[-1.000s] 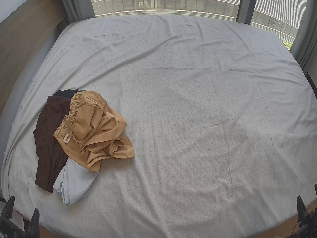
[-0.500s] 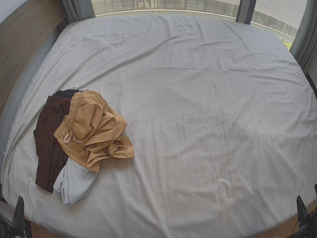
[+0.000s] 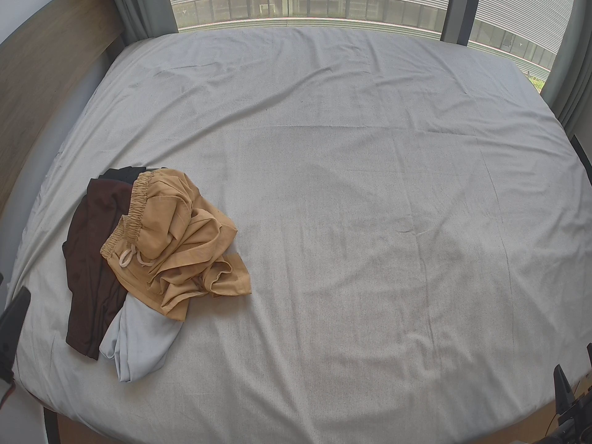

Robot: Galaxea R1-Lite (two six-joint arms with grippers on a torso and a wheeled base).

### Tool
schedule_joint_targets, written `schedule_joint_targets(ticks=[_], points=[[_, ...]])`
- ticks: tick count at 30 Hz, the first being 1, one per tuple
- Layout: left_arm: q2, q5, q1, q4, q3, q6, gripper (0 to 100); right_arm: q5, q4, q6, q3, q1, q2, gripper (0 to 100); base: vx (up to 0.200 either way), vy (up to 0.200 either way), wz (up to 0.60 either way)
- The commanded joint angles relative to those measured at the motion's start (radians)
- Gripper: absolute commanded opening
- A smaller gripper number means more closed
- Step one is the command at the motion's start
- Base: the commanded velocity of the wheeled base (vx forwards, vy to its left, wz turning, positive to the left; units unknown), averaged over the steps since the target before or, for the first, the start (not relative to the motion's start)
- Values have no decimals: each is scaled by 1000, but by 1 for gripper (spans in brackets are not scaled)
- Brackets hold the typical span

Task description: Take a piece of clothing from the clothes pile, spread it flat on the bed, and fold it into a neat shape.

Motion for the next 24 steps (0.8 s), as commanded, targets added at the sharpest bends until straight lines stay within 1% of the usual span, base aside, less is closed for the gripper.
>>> schedule_joint_targets(ticks=[1, 5, 10, 11, 13, 14, 16, 18, 24], points=[[248, -4, -14, -42, -123, -12, 100, 2, -1, -5, 18, 2, -16, 100, 0, 0, 0], [388, -11, -13, -126, -154, -30, 100, 2, -1, -3, 18, 0, -16, 100, 0, 0, 0], [570, -12, -11, -245, -187, -85, 100, 2, -3, -3, 18, 0, -16, 100, 0, 0, 0], [575, -12, -11, -246, -189, -85, 100, 2, -1, -3, 18, 2, -16, 100, 0, 0, 0], [653, -20, -6, -295, -192, -95, 100, 2, -3, -3, 18, 0, -16, 100, 0, 0, 0], [653, -20, -6, -295, -192, -95, 100, 2, -3, -3, 18, 0, -16, 100, 0, 0, 0], [711, -38, -3, -352, -207, -96, 100, 2, -3, -3, 18, 2, -16, 100, 0, 0, 0], [740, -50, -2, -375, -229, -96, 100, 2, -3, -3, 18, 0, -16, 100, 0, 0, 0], [823, -63, 0, -384, -261, -107, 100, 2, -3, -2, 18, 0, -16, 100, 0, 0, 0]])
